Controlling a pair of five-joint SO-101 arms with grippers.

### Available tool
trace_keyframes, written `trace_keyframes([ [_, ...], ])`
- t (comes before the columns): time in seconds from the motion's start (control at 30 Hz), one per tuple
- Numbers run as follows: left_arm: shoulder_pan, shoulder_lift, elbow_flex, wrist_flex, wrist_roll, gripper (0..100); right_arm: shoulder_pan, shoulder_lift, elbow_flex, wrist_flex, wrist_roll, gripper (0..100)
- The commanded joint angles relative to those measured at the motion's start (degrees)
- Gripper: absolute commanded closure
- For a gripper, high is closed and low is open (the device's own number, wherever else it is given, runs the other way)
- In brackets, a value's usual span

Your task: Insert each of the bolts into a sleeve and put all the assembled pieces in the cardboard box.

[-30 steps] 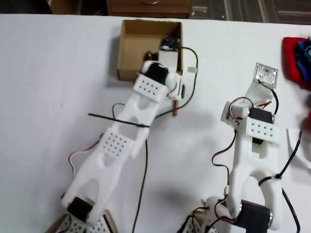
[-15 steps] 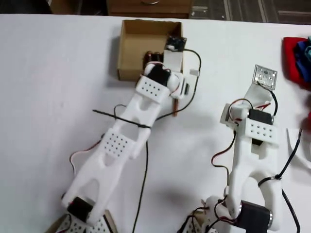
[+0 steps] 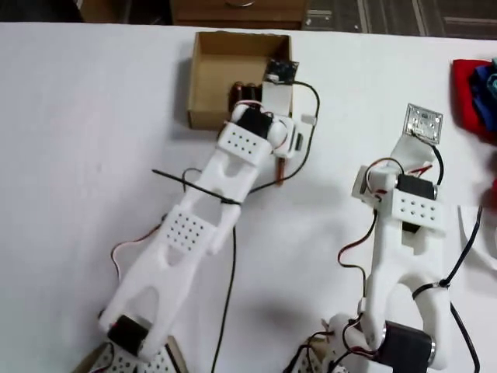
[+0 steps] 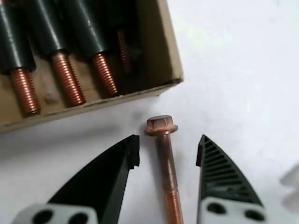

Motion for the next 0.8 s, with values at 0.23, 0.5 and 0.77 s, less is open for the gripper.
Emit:
trace_keyframes([
  [0.23,0.1,0.2,-0.1,-0.7,-0.2,78,0.4,-2.9,-0.3,-0.7,-0.5,97.8],
  [0.5,0.1,1.6,-0.7,-0.7,-0.1,78,0.4,-2.9,-0.3,-0.7,-0.5,97.8],
  [0.77,0.0,1.8,-0.6,-0.6,-0.4,97,0.7,-3.0,-0.3,-0.7,-0.5,97.8],
])
